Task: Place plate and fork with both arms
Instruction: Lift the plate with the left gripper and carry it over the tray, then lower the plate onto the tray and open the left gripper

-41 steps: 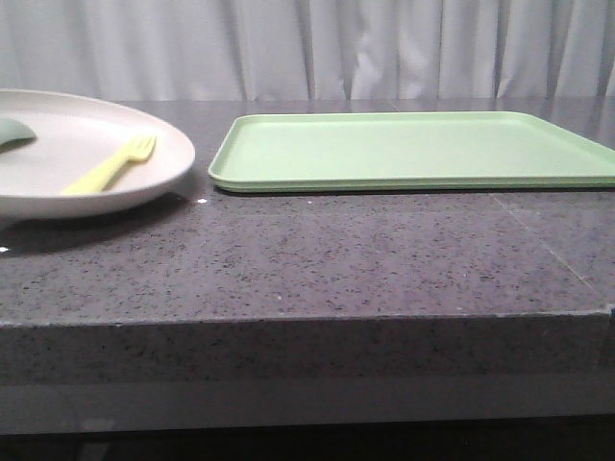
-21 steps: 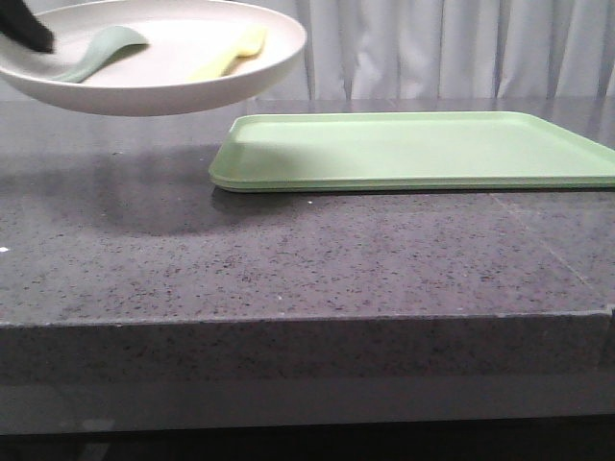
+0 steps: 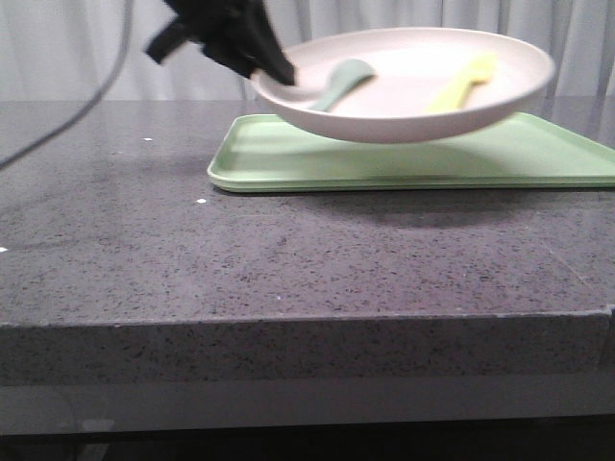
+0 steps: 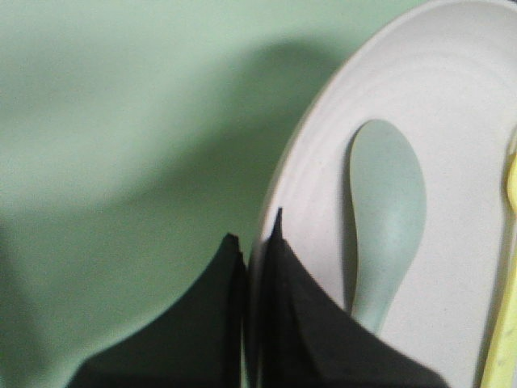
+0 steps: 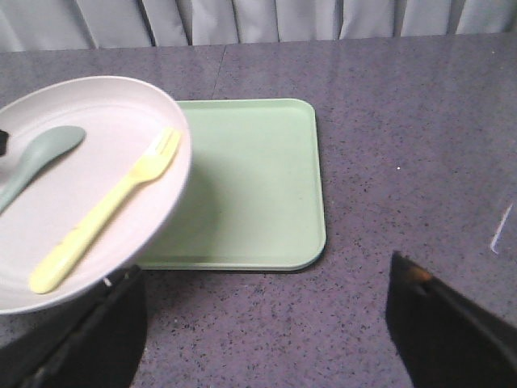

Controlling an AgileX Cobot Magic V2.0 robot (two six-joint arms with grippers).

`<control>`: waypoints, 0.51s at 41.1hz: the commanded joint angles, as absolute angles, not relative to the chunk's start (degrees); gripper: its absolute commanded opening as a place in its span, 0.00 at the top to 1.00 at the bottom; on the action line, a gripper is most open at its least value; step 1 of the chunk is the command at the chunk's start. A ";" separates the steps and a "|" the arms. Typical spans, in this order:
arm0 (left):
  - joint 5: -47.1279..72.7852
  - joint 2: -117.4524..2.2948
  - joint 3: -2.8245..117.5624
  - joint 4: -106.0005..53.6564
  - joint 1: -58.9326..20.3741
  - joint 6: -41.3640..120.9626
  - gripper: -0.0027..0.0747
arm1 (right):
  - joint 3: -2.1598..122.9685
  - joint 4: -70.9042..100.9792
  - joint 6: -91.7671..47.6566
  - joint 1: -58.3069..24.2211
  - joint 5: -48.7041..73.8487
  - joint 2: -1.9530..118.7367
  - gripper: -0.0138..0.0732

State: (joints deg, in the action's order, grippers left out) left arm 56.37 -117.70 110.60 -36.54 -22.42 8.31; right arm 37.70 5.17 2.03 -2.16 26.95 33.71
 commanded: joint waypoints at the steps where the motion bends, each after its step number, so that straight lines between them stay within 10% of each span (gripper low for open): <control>1: 55.17 -117.91 117.59 -40.34 -23.85 5.09 0.99 | 39.68 5.23 1.55 -2.04 22.97 34.07 0.12; 21: 52.04 -124.43 124.17 -30.42 -23.02 -12.47 0.99 | 39.61 5.28 1.55 -2.61 22.85 34.07 0.12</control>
